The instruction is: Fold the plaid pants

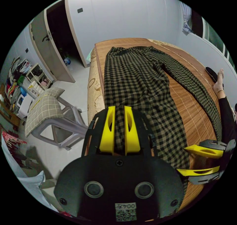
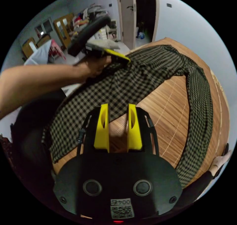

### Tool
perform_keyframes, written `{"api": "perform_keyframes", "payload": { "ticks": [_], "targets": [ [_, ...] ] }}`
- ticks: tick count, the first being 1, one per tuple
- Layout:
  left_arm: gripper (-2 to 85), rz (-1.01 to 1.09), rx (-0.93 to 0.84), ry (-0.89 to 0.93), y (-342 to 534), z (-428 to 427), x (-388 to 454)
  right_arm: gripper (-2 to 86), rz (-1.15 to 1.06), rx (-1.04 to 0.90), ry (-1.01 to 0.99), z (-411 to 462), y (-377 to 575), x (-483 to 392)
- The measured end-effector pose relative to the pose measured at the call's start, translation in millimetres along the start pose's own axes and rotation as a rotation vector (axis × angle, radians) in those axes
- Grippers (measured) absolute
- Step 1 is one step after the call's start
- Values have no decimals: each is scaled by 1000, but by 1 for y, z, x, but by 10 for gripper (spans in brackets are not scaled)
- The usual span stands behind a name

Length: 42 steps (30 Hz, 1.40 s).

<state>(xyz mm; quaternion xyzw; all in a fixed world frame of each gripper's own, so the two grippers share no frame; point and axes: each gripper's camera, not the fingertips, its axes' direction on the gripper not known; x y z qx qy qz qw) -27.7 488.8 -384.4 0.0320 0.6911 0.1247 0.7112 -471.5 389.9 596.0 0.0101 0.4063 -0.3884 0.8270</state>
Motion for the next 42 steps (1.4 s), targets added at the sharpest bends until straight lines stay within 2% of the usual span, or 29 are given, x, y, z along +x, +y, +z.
{"api": "perform_keyframes", "payload": {
  "ticks": [2, 7, 12, 15, 20, 24, 27, 29, 32, 37, 39, 42],
  "targets": [
    [67, 2, 4, 0, 2, 1, 2, 122, -35, 36, 79, 0, 8, -13],
    [76, 17, -1, 6, 3, 3, 6, 123, 11, 43, 58, -2, 16, -20],
    [96, 16, -43, 119, 3, -10, 8, 134, 12, 8, 74, -10, 23, -34],
    [96, 40, 24, 131, 23, -42, 24, 136, 28, -1, 76, -16, 34, -37],
    [94, 115, -94, 76, 70, -50, 56, 134, 55, -9, 50, -26, 44, -37],
    [87, 54, -92, 96, 88, -73, 59, 125, 21, 41, 35, -51, 46, -51],
    [86, 6, -143, 130, 105, -77, 63, 127, -21, 10, -11, -58, 53, -70],
    [91, 28, -203, 120, 121, -65, 74, 132, -51, -86, 4, -47, 63, -81],
    [94, 56, -149, 72, 131, -69, 86, 134, -47, -13, 18, -56, 75, -81],
    [100, 26, -145, 123, 138, -75, 86, 145, -20, -74, 17, -78, 78, -75],
    [103, 12, -137, 183, 141, -86, 87, 141, -17, -37, -1, -94, 86, -74],
    [103, 39, -169, 160, 153, -95, 100, 137, -50, -94, 12, -99, 102, -79]
  ]
}}
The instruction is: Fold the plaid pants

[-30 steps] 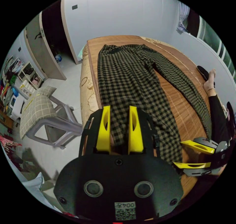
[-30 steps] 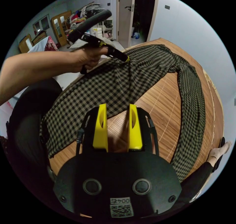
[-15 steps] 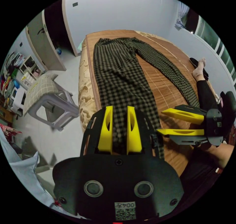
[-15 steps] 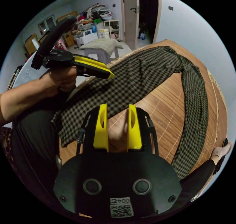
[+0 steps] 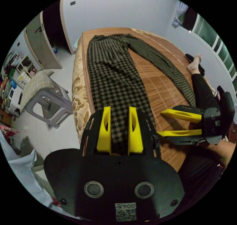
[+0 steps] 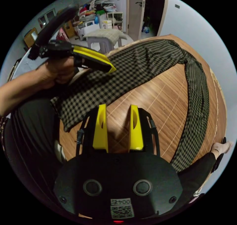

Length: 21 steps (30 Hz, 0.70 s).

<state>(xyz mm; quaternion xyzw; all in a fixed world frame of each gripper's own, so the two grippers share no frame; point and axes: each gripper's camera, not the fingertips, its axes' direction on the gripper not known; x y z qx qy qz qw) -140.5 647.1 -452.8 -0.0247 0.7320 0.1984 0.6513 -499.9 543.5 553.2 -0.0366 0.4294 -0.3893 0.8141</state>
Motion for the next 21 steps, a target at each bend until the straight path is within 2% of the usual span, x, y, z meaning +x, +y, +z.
{"api": "perform_keyframes", "payload": {
  "ticks": [1, 4, 8, 14, 21],
  "targets": [
    [103, 25, -57, -12, 3, 9, 6, 135, 6, 41, 7, -4, 8, 0],
    [102, 57, -36, -50, 5, 8, 17, 137, 57, 16, -32, -23, 16, 13],
    [101, 68, 0, -50, 16, 7, 23, 135, 163, 161, -73, -81, 38, 41],
    [99, 49, -48, -19, 24, 2, 43, 131, 330, 257, -127, -127, 95, 80],
    [92, 3, -87, -17, 33, -15, 58, 134, 364, 302, -127, -160, 115, 108]
  ]
}}
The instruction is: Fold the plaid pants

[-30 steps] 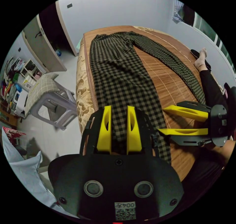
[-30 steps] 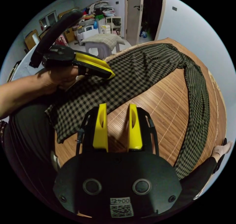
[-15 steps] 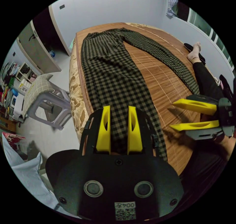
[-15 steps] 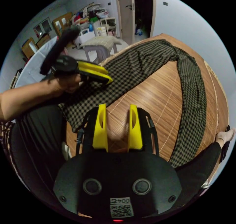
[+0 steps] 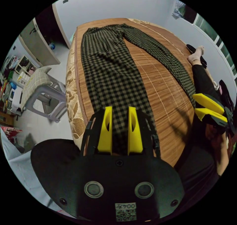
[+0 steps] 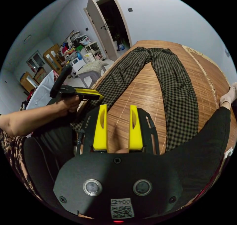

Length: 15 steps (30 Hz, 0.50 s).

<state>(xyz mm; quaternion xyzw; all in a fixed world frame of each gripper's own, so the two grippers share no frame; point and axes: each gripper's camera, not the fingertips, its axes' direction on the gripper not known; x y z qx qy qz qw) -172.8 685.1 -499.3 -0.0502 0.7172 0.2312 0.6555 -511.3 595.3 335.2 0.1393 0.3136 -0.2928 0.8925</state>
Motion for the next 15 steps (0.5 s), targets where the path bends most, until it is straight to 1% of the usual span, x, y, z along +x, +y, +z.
{"api": "perform_keyframes", "payload": {
  "ticks": [3, 9, 12, 14, 15],
  "targets": [
    [88, 2, 29, 4, 7, -17, 7, 134, 39, 29, -22, -18, -1, 17],
    [80, 30, 45, 91, 18, -31, 36, 128, 199, 102, -94, -49, -3, 64],
    [80, 67, 10, 34, 19, -26, 57, 126, 251, 123, -119, -59, -4, 81],
    [84, 110, -59, -29, 22, -10, 71, 126, 242, 137, -105, -70, -5, 86],
    [85, 114, -81, -31, 23, -5, 73, 125, 239, 142, -101, -74, -5, 87]
  ]
}}
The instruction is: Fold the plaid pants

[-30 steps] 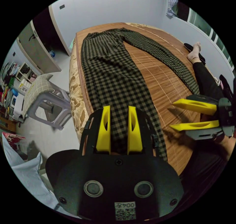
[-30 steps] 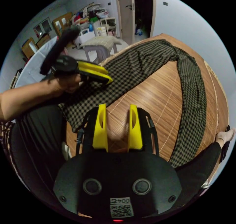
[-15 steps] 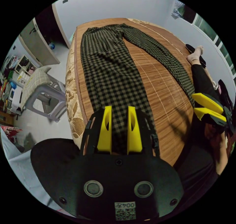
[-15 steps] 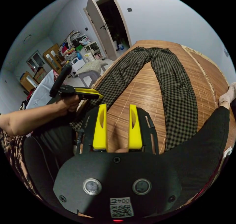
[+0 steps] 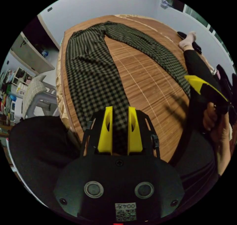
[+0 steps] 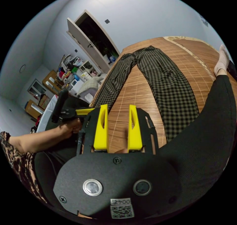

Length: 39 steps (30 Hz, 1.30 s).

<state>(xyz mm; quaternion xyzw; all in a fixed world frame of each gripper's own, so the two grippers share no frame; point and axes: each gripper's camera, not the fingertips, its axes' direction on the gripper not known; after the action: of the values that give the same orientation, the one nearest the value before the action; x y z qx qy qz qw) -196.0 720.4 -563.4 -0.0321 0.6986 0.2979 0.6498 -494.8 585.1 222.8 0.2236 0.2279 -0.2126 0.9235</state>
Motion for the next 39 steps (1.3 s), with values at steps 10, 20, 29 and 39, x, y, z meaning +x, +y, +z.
{"api": "perform_keyframes", "payload": {
  "ticks": [10, 20, 29, 39],
  "targets": [
    [87, 32, 61, 80, 25, 1, 1, 119, 0, 81, 37, -97, -54, 5],
    [91, 48, 91, 152, 27, -5, -2, 100, 22, -303, 266, -88, -191, 87],
    [93, 79, 253, 156, 32, -34, 0, 98, 170, -598, 314, -5, -244, 169],
    [88, -6, 238, -33, 4, -42, -20, 119, -12, -477, 269, 54, -279, 143]
  ]
}}
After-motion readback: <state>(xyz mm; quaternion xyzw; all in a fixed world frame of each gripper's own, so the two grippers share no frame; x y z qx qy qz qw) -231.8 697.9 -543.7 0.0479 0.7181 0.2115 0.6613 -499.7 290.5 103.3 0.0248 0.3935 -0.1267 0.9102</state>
